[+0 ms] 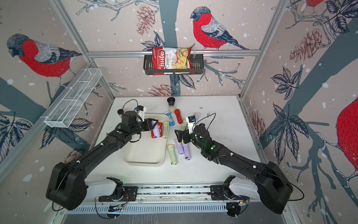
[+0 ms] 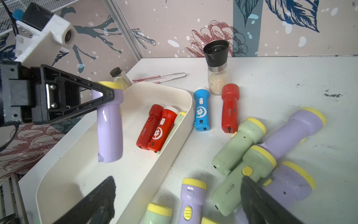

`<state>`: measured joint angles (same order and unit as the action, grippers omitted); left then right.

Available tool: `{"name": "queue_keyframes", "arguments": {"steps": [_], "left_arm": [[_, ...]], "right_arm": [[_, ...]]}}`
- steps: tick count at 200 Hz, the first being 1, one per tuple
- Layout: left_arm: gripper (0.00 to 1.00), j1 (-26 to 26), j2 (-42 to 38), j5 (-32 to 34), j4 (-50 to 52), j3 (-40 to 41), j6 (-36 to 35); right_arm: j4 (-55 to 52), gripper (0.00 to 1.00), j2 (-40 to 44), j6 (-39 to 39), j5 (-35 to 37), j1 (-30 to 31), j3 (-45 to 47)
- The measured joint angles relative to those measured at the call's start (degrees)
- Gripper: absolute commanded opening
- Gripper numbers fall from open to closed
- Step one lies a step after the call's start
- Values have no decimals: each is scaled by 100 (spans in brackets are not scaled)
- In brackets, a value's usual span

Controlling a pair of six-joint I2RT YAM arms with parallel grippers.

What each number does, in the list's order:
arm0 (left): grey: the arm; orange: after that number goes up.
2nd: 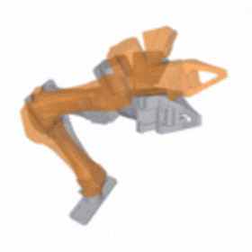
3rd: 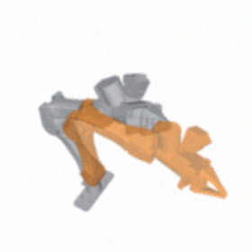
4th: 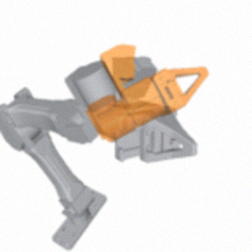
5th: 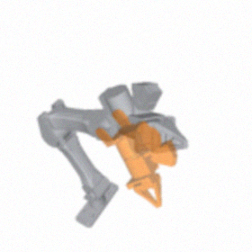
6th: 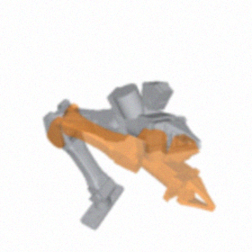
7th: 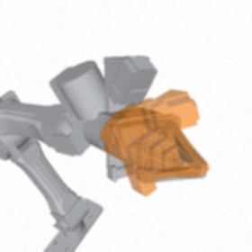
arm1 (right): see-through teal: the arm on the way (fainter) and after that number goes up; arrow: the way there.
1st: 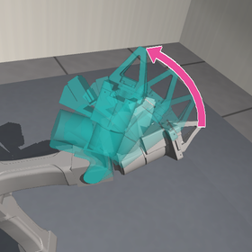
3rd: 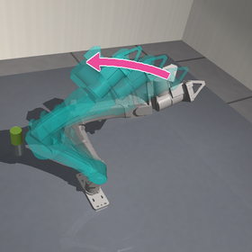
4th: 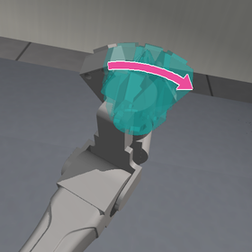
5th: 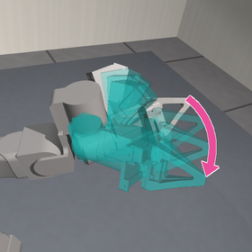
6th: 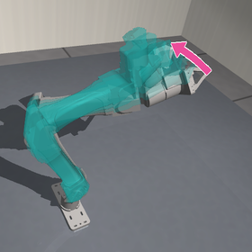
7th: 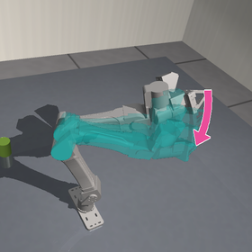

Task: Put the flashlights into the storage boxes
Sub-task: Place the flashlight at the storage box.

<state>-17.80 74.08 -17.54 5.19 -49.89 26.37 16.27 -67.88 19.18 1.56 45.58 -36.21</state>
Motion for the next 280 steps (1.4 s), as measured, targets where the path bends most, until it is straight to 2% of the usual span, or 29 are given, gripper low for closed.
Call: {"name": "queue_keyframes", "arguments": {"steps": [42,85,134,203,238,280], "left_arm": [[43,555,684,459,1593,-710,-605],[44,1005,1766,579,2286,-1547,-992],[46,1185,2610,494,2424,-2033,-1134],[51,1185,3390,-216,2264,-2352,-1067],[62,1185,3445,-328,2238,-2400,-964],[65,1191,3329,-310,2240,-2448,-918]], "right_arm": [[-33,99,-83,70,-107,-74,-17],[-114,99,-114,74,-173,-101,-44],[-146,99,-168,114,-177,-175,-52],[-168,99,-208,192,-208,-219,-52],[-177,99,-131,192,-184,-273,-42],[-177,99,-122,201,-142,-313,0]]}}
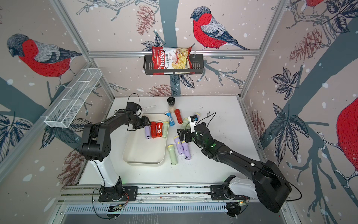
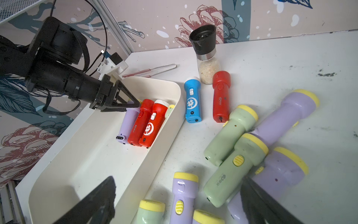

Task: Put the flashlights into the storage boxes
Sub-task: Place the flashlight at the storage box, then pick up the flashlight from the center of the board.

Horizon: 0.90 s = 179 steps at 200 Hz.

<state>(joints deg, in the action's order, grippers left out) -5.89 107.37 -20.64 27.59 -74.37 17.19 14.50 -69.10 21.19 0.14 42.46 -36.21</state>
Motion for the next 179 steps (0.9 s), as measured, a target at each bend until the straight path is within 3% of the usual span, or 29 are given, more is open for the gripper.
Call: {"name": "queue_keyframes", "arguments": {"steps": [69,102,179], "left_arm": [[64,0,-745,297,52,-205,-31],[64,-79,-1325,461,142,-107,-122],[63,-293,-3180,623,-870,1945,-297]], "right_arm": [[-17,99,-46,17,35,-199,-103],[-306,99,-354,-15,-11,-363,-570],[-1923,98,-2559,-330,-129,-769,-2817]]}}
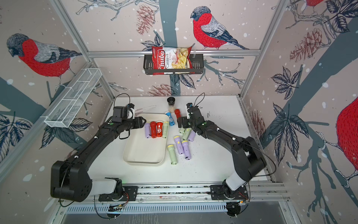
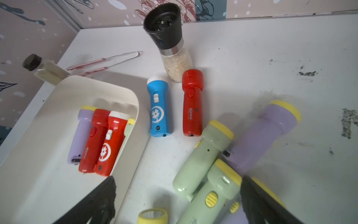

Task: Put the flashlights into the storage boxes
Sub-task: Pick up the flashlight from the center of the board.

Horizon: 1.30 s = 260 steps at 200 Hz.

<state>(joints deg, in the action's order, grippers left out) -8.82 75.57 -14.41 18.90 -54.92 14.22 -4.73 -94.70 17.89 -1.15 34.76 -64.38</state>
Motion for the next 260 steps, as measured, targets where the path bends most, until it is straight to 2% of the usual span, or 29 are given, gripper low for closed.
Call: {"name": "queue_keyframes", "arguments": {"steps": [54,116,194,260], "left_arm": [[63,-4,-68,114,-101,221,48],[63,-4,-122,20,-365,348,245],[63,35,55,-46,-448,269,291],[62,35,96,-57,-450,216,289]], "right_arm": [[-988,86,-1670,-289,-262,-105,-1631],[-1685,75,-3029,-614,33,-105,-3252],[-2131,62,-3919,-1027,299,-94,-4181],[-2420,45,-4175,-1174,695,4,-4518]]}}
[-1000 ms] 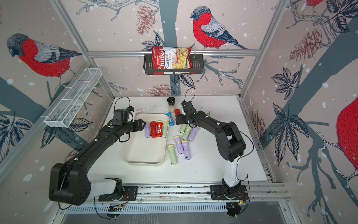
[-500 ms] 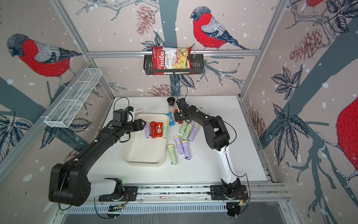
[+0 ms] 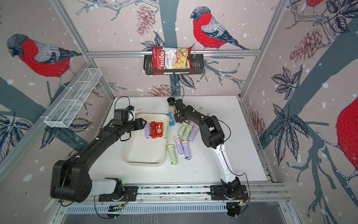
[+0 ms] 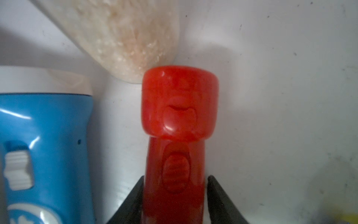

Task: Put the flashlights into the storage boxes
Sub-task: Pick up the flashlight from the center of the board.

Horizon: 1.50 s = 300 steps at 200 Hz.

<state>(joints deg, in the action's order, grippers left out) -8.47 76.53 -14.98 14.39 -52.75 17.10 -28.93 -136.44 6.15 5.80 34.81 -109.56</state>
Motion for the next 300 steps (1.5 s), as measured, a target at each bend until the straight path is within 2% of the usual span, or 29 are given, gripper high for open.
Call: {"name": "queue_keyframes", "arguments": {"steps": [37,82,99,154,166,226,300], "left_arm": [[61,2,-101,-9,0,9,0],[60,-31,-348,-214,-87,164,17],[60,-98,-444,-313,-221,240,74],[59,-560,-640,-588,-741,452,284],[59,-647,-678,-636,-866,542,404],[59,-1193,-739,-745,-1572,752,713],[58,-1818,-520,-876,-2441,828,1012]], "right_arm": [[-28,40,243,-22,142,55,254],[184,37,1080,-15,138,70,922],[372,33,1508,7,111,74,1357],[1362,33,3246,216,-50,236,3176],[1561,36,3576,299,-63,289,3517],[2599,31,5246,367,59,874,5259],[3602,29,6664,981,90,962,6625]]}}
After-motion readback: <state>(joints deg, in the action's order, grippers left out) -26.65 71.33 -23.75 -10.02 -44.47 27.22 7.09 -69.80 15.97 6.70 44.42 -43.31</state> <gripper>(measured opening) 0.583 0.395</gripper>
